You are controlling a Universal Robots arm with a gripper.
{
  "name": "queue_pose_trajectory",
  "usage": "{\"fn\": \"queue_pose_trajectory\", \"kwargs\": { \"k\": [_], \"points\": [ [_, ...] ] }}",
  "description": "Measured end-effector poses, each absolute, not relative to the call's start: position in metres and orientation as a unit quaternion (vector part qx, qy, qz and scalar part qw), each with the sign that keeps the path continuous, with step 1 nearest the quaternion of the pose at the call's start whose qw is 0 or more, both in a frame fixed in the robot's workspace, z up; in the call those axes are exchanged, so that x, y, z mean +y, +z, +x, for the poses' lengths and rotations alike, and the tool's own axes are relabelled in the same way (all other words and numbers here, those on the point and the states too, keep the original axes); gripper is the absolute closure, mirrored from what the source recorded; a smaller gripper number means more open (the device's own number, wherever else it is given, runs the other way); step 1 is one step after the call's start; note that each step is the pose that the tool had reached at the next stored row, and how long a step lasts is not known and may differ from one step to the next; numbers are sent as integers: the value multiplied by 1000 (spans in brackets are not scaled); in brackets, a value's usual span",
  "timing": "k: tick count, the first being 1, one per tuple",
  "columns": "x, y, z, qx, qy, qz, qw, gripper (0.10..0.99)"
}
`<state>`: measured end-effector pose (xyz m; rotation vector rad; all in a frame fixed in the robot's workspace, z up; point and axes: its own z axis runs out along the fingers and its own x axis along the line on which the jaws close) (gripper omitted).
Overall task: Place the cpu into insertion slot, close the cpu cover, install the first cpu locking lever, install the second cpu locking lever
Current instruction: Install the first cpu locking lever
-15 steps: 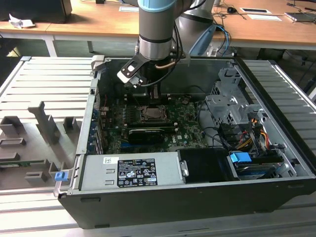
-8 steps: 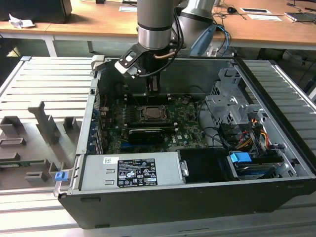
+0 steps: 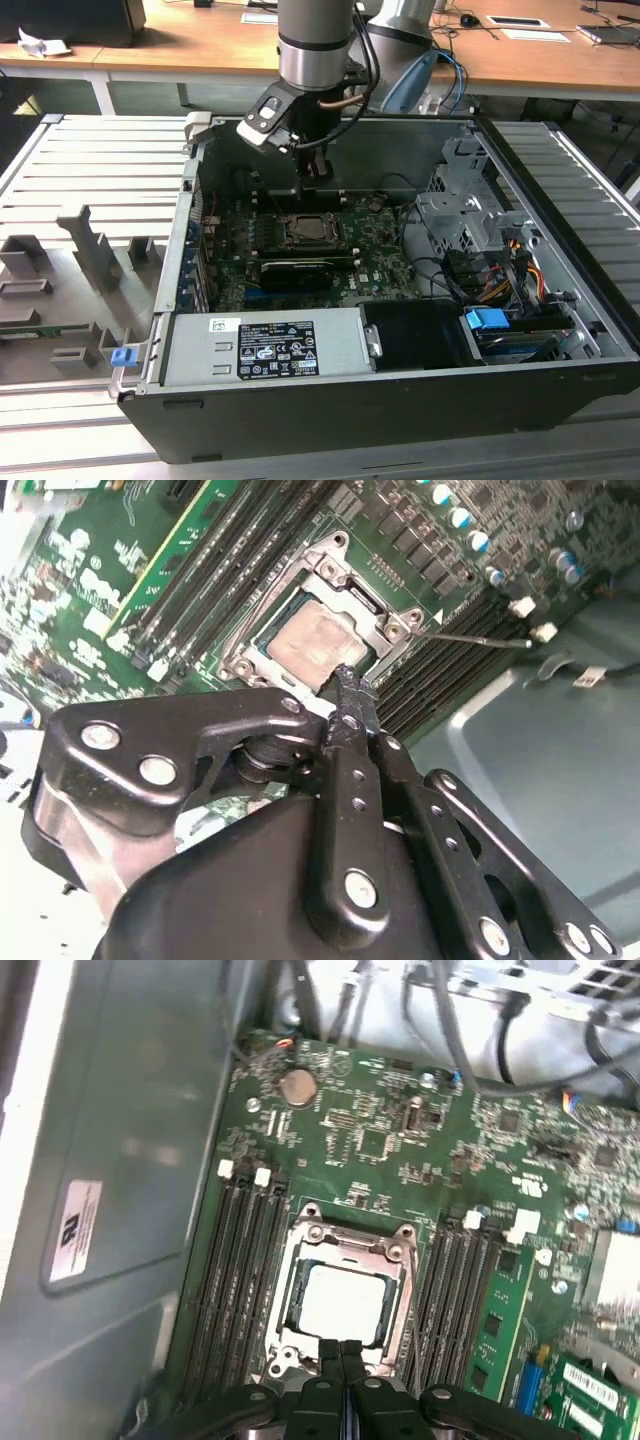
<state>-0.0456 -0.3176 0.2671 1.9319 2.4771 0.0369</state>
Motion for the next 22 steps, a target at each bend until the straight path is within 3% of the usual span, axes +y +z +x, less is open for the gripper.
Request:
{"fn": "queue_pose_trajectory", "kwargs": {
  "k": [22],
  "points": [
    [-318, 265, -46, 917, 7, 398, 0, 980]
  ]
}}
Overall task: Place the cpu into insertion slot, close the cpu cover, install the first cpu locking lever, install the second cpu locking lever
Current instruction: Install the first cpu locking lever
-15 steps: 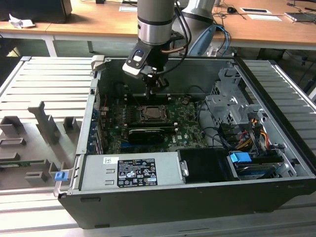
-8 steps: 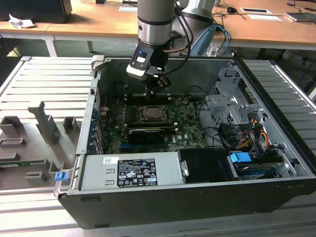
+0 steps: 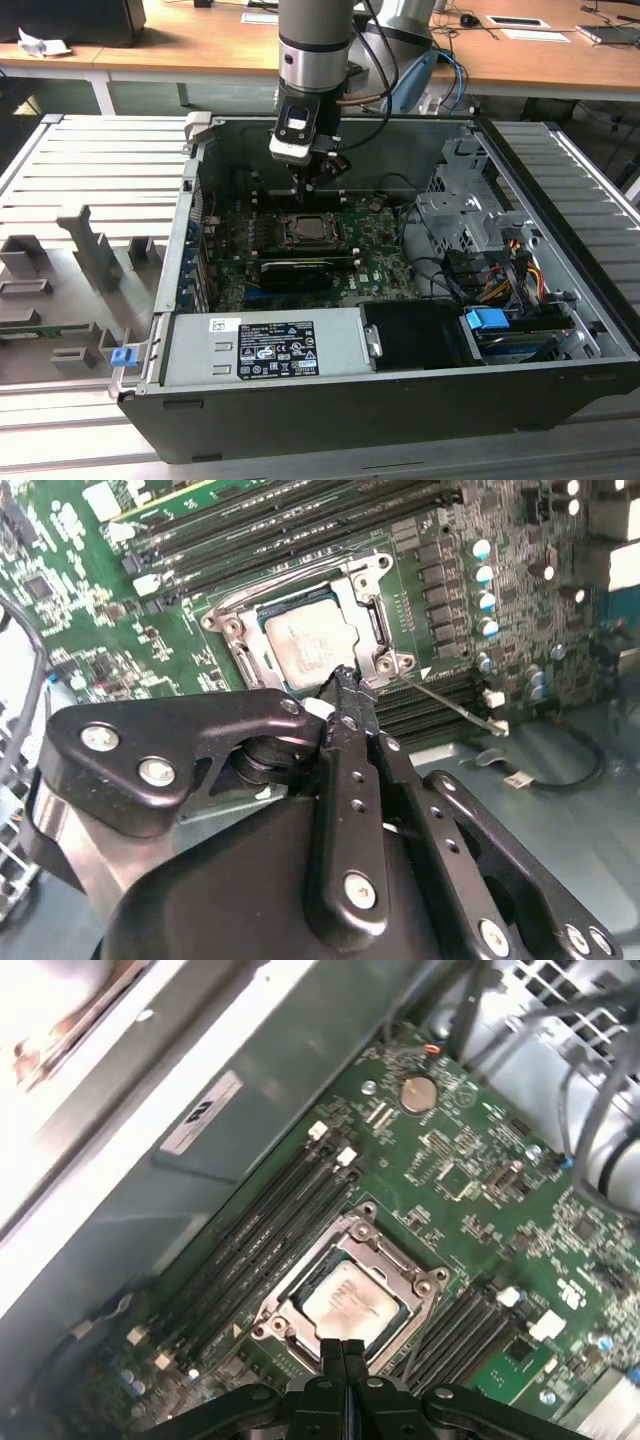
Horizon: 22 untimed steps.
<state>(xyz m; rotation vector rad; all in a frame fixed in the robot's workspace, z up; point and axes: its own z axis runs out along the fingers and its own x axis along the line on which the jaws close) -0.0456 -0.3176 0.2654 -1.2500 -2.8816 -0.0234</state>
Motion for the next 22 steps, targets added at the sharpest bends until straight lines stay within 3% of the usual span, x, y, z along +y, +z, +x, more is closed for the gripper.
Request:
{"fn": "queue_pose_trajectory", "kwargs": {
  "k": [22],
  "points": [
    [-322, 264, -41, -967, -7, -254, 1, 980]
  ]
}}
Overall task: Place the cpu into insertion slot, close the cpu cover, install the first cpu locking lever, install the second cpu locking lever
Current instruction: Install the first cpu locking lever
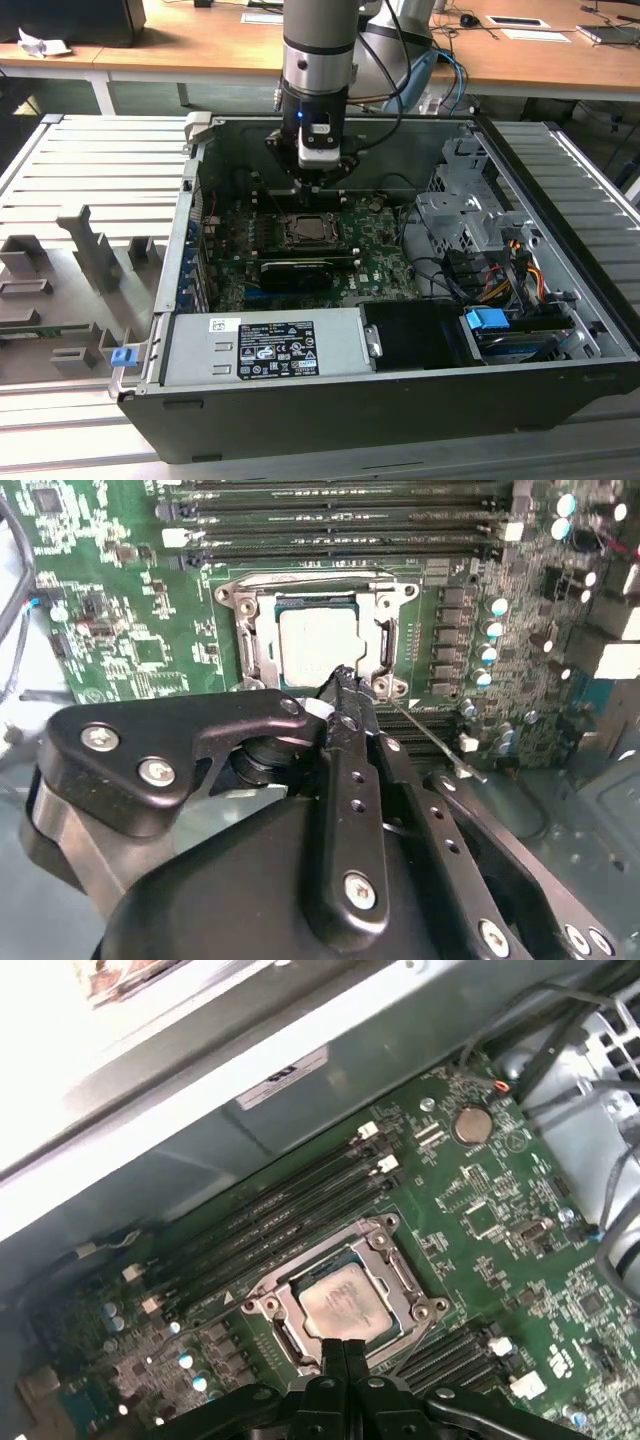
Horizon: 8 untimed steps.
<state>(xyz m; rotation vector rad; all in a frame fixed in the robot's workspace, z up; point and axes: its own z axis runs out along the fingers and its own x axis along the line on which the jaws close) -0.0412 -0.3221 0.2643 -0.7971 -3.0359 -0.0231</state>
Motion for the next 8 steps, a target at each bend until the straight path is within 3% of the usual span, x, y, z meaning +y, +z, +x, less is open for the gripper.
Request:
{"fn": "queue_pose_trajectory", "kwargs": {
  "k": [8],
  "points": [
    [-322, 268, -41, -983, -7, -185, 2, 980]
  ]
}}
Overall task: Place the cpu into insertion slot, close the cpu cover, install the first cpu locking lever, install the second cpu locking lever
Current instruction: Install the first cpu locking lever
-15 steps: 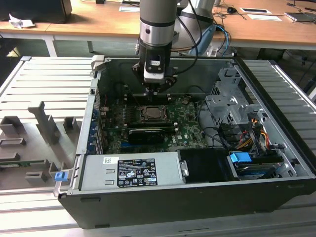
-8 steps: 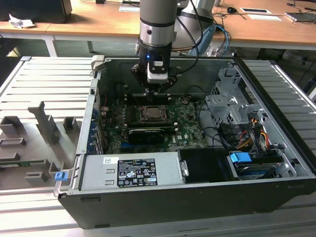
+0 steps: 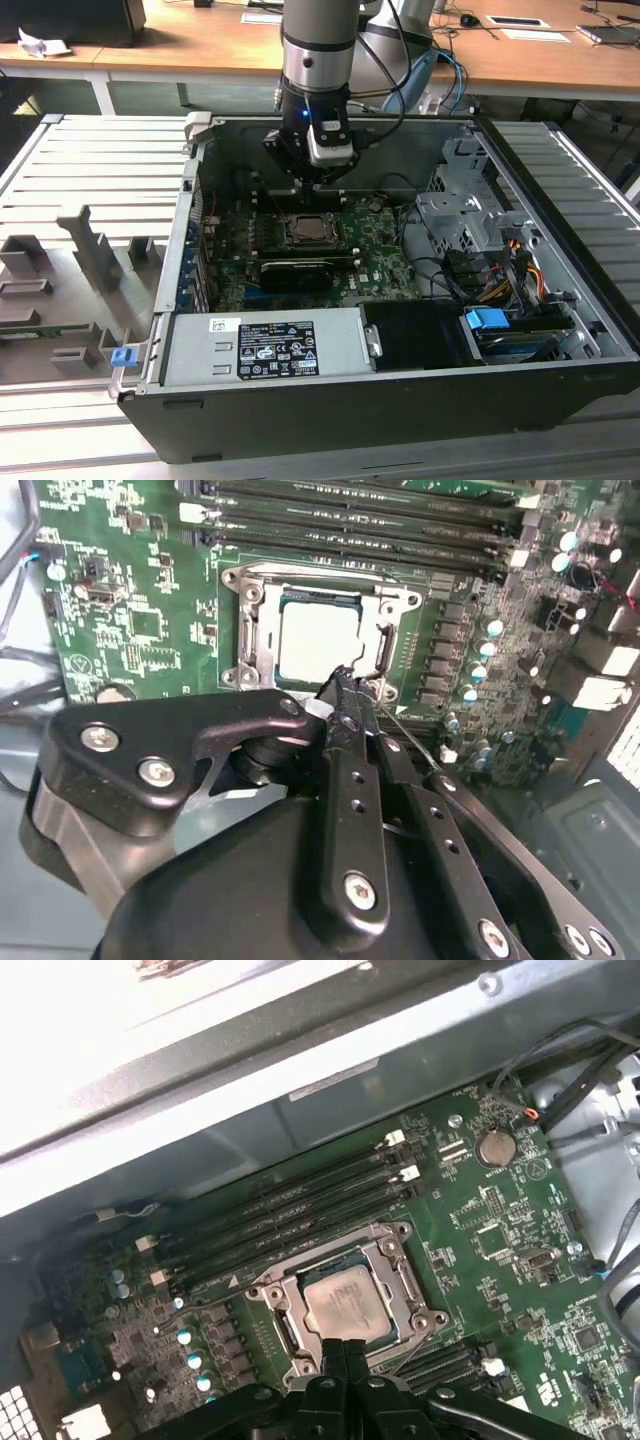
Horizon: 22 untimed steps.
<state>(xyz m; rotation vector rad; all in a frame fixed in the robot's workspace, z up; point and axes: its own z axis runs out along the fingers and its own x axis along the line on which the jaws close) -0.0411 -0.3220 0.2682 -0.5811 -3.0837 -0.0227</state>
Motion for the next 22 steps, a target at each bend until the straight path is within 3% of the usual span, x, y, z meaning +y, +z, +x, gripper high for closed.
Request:
{"fn": "queue_pose_trajectory", "kwargs": {
  "k": [15, 22],
  "points": [
    [-322, 265, -41, -1000, -7, 10, 3, 980],
    [-322, 264, -51, -999, -26, 31, 1, 980]
  ]
}}
